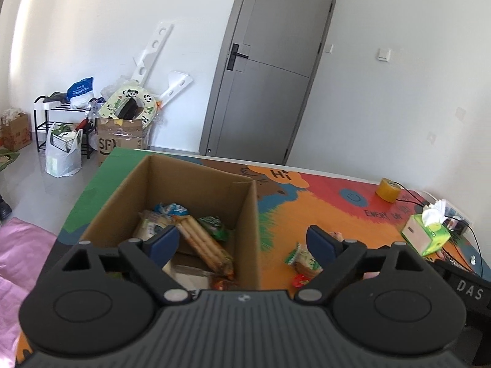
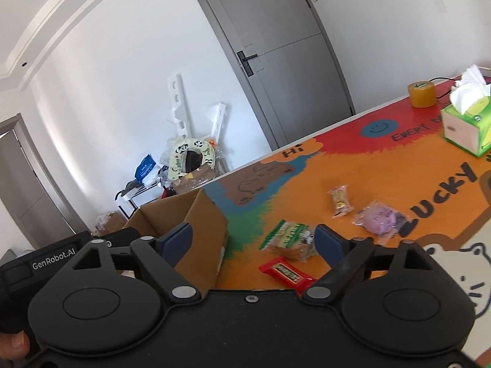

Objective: Organize snacks
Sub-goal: 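Move both grippers back from the box to the remaining snacks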

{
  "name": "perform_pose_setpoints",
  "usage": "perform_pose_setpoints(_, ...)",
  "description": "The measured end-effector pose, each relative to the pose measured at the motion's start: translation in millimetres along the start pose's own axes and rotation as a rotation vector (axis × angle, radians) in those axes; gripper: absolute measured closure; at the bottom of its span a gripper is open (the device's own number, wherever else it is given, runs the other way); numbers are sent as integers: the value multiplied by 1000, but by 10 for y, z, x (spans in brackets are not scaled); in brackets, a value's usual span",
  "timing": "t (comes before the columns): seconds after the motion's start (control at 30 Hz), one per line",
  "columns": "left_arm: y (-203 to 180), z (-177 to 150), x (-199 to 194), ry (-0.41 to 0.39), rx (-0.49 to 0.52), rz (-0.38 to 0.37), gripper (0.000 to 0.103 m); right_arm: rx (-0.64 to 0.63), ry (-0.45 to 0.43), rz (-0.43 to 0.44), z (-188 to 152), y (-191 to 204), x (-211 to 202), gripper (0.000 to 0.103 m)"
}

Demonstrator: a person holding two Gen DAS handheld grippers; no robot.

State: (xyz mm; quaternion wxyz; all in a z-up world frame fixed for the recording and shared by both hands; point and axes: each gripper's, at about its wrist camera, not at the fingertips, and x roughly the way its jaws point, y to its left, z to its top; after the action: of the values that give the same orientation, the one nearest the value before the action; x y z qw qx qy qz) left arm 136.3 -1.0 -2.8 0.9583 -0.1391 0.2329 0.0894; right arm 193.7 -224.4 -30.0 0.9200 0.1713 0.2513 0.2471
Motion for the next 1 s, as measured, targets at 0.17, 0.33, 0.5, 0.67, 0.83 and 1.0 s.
perform_pose_setpoints(0.17,-152,-41,-3,8,17,-13,12,7,-6,-14,11,-154,-138,0)
perform_pose_setpoints(0.33,-332,-79,1,15,52,-50,12,45,-6,-31,54,-368,-233,0)
perform_pose_setpoints(0.5,-485,-145,32,30,63,-79,12,64,-7,-55,80,-537,-309,0)
perform_pose_setpoints(0.67,-581,-219,83,60,62,-114,12,75,4,-74,59,-675,-339,0)
perform_pose_setpoints(0.83,-714,-268,150,89,76,-142,12,68,13,-93,48,-797,-349,0)
perform_pose_setpoints(1.0,-836,-365,250,114,93,-161,16,67,7,-114,41,-942,-377,3)
